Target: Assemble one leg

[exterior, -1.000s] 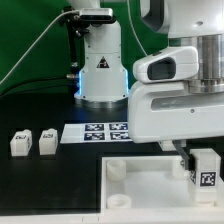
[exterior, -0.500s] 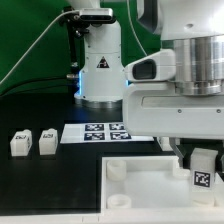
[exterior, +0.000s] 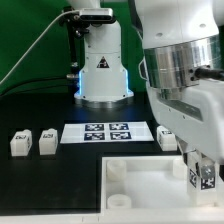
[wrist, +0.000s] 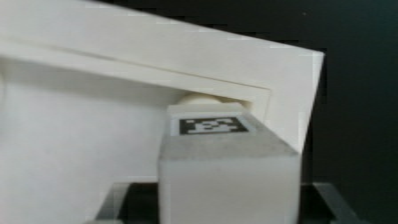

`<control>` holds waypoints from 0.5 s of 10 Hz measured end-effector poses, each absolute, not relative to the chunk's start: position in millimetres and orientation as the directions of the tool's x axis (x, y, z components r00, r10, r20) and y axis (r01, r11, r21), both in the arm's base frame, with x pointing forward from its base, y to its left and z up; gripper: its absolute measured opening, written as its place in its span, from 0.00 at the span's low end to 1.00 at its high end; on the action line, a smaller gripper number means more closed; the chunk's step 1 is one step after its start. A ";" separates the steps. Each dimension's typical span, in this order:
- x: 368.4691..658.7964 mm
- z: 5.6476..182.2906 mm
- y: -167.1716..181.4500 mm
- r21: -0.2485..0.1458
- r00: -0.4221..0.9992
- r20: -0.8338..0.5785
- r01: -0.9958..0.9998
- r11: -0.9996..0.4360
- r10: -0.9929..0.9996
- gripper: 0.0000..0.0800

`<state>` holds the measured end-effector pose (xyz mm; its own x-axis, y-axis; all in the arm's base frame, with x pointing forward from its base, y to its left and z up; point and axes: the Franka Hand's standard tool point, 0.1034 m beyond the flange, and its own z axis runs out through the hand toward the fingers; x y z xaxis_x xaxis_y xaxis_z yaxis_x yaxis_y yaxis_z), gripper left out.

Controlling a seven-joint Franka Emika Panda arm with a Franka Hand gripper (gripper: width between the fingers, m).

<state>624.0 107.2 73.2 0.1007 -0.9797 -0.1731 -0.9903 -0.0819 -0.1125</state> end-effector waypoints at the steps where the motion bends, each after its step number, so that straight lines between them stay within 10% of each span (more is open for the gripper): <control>1: 623.8 72.9 107.5 -0.113 0.105 -0.173 -0.990 -0.086 -0.979 0.38; 5: 621.9 74.1 117.7 -0.137 0.480 -0.120 -0.875 -0.464 -0.869 0.78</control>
Offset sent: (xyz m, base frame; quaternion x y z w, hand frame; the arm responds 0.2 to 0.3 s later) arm 0.0003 0.0226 -0.0003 -0.0320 0.0065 -0.2078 0.9776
